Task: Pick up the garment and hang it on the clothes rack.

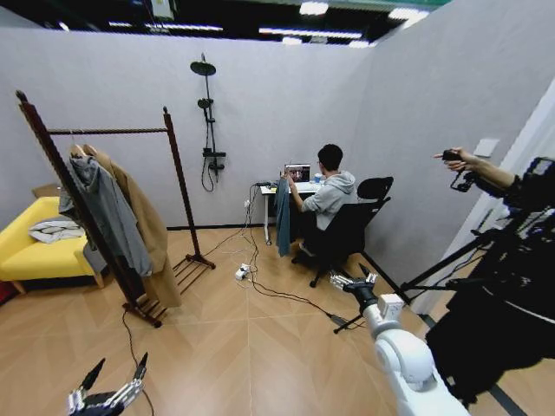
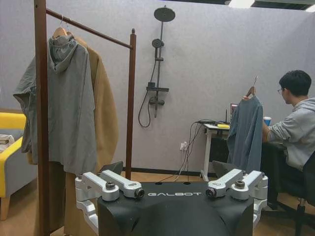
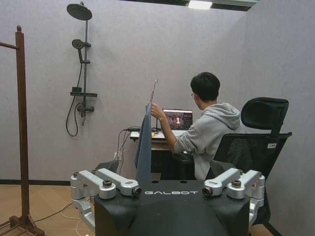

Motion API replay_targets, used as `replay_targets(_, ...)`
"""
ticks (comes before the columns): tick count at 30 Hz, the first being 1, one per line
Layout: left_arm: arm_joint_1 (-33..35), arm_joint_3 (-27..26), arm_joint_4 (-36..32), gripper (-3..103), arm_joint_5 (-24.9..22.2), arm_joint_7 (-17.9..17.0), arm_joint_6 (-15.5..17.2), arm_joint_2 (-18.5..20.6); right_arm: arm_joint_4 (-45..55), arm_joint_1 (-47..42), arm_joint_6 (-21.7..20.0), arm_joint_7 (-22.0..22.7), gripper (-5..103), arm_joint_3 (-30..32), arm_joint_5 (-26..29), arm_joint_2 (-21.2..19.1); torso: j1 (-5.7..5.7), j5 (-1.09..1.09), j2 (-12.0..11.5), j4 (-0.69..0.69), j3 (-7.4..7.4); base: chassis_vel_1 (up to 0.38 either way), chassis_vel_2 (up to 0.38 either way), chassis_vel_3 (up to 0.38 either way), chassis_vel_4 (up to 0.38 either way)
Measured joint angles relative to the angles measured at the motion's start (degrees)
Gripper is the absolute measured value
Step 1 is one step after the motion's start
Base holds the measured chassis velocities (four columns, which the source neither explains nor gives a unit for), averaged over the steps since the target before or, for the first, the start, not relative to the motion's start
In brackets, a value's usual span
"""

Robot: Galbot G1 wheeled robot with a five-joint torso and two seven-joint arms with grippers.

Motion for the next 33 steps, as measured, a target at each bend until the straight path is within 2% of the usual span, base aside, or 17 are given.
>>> replay_targets(8, 0.0, 0.0, 0.0, 100, 0.0, 0.0, 0.0, 0.0, -0.03, 0.41, -0.57, 0.0, 100, -0.52, 1.33, 0.4, 0.0, 0.0, 0.0, 0.0, 0.0, 0.0, 0.0, 0.0, 0.0)
replay_targets(13, 0.0, 0.0, 0.0, 100, 0.0, 0.0, 0.0, 0.0, 0.28, 0.91, -2.38, -0.12, 100, -0.36, 3.82, 0.31, 0.0, 0.0, 0.0, 0.0, 0.0, 0.0, 0.0, 0.0, 0.0)
replay_targets(21, 0.0, 0.0, 0.0, 100, 0.0, 0.0, 0.0, 0.0, 0.18, 0.74, -2.39, -1.27, 100, -0.02, 4.69, 0.39, -0.03, 0.0, 0.01, 0.0, -0.01, -0.017, 0.025, 0.023, -0.021)
replay_targets(33, 0.0, 0.0, 0.0, 100, 0.0, -0.02, 0.0, 0.0, -0.1, 0.6, -1.86, -1.47, 100, -0.03, 4.93, 0.49, 0.01, -0.01, 0.0, 0.0, 0.0, -0.188, 0.19, 0.179, -0.192)
